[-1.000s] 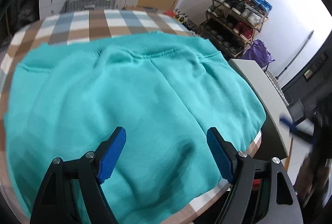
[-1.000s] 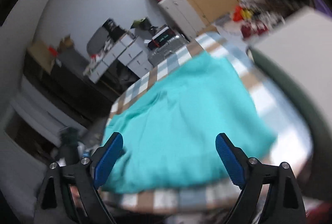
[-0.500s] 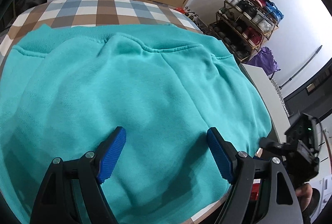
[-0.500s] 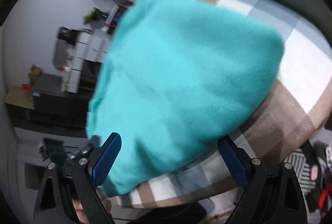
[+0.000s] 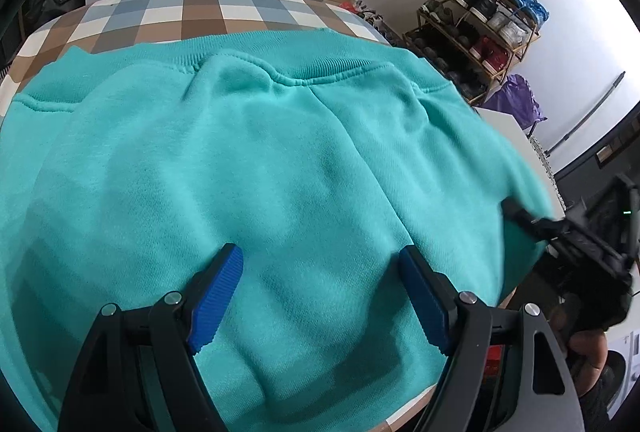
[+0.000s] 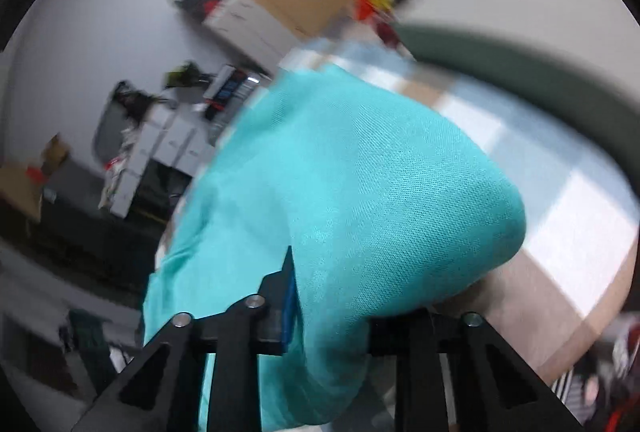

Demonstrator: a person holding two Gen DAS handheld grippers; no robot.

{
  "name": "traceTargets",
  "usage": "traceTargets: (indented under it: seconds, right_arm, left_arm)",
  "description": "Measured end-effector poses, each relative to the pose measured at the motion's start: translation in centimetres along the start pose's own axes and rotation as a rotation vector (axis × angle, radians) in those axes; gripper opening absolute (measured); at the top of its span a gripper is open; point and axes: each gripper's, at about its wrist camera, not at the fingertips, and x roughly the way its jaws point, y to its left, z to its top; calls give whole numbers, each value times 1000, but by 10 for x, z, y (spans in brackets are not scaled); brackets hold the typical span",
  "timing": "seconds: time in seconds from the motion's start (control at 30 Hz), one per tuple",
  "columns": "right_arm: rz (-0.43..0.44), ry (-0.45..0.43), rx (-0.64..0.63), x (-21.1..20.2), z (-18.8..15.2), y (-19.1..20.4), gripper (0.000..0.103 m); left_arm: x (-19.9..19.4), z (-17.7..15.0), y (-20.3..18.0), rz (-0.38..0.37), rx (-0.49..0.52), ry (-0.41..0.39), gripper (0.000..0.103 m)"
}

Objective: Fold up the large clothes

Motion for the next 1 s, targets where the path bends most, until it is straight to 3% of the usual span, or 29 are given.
traceTargets:
  seconds: [0.2, 0.33, 0.53, 0.67, 0.77, 0.8, 0.9, 1.0]
  right_arm:
    - [-34, -120, -271, -17, -10, 46, 15]
    - [-33, -144, -328, -29, -10, 48, 12]
    - [-96, -194, -420, -47, 10, 44, 12]
    - [-207, -255, -574, -80, 16, 53, 11]
    - [-297, -309, -775, -98, 6, 76, 11]
    - [-338, -338, -899, -101, -6, 93, 11]
    - [-352, -403, -1183, -102, -49, 128, 11]
    - [-338, -408, -1424, -89, -104, 151, 11]
  left_arm:
    - [2, -1, -7, 24, 25, -2, 76]
    - [6, 0, -13, 20, 30, -2, 76]
    - [29, 6, -50, -81, 94, 50, 76]
    - [57, 16, -91, -203, 141, 89, 76]
    - [63, 23, -104, -299, 161, 120, 75]
    - [56, 25, -99, -321, 131, 125, 74]
    - [10, 24, -68, -316, 101, 77, 74]
    - [-39, 17, -19, -305, 65, 3, 74]
